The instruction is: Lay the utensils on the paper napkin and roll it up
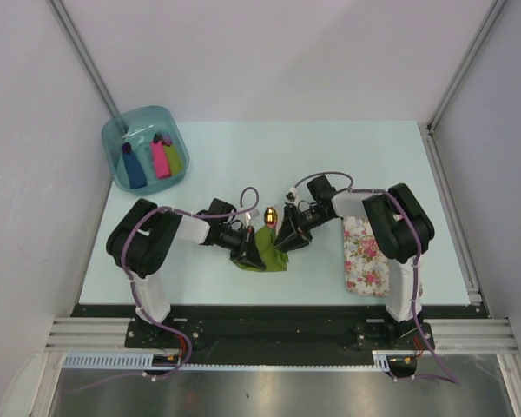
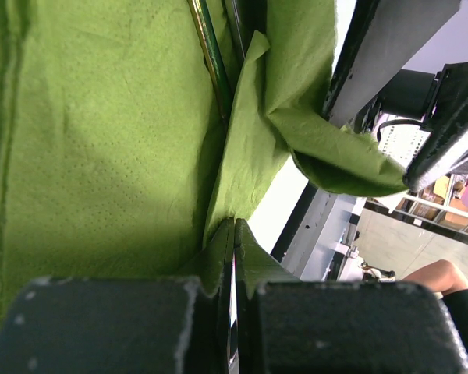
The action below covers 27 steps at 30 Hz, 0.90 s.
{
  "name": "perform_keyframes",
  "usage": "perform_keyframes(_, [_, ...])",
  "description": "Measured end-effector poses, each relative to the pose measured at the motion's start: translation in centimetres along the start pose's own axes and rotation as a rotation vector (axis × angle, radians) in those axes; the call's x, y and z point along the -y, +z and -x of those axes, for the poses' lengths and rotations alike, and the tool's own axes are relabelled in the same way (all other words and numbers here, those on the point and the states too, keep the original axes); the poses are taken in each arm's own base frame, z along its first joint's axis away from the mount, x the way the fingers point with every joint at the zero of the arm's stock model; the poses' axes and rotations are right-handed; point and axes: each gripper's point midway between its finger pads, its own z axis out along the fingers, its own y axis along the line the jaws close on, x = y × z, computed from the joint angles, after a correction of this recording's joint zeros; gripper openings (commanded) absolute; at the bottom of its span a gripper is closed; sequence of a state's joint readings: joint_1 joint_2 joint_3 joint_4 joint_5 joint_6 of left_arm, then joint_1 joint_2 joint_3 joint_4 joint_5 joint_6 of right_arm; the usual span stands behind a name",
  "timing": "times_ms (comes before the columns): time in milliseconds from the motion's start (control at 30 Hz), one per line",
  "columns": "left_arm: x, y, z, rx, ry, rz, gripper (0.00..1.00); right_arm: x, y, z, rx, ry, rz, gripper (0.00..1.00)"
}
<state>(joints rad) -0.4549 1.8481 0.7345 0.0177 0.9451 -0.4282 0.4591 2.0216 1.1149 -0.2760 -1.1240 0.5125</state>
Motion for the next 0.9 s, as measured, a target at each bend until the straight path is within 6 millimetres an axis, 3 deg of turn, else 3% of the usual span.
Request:
perform_keyframes(100, [0.0,0.0,0.0,0.000,-0.001,0.000,0.00,0.7,-0.3,0.4,0.014,-0.025,-0.068,0.46])
perform_keyframes(367, [0.0,0.0,0.0,0.000,0.000,-0.003,0.00,5.2,-2.8,0.1,0.042,0.013,-0.267,0.44])
perform_keyframes(600, [0.0,0.0,0.1,0.000,0.001,-0.008,0.00,5.3,-4.0,-0.5,0.029,0.026,-0.269,0.48])
perform_keyframes(733, [0.0,0.0,0.1,0.001,0.003,-0.009,0.00,5.0,-6.0,0.1,0.071,0.021,-0.258,0.46])
perform_keyframes(867, [0.0,0.1,0.1,0.001,0.003,-0.010,0.00,4.6,-8.5,1.1,0.149,-0.015,-0.283,0.35])
perform_keyframes(900, [0.0,0.1,0.1,0.002,0.005,-0.012,0.00,4.6,-9.2,1.5,0.174,-0.025,-0.304,0.27])
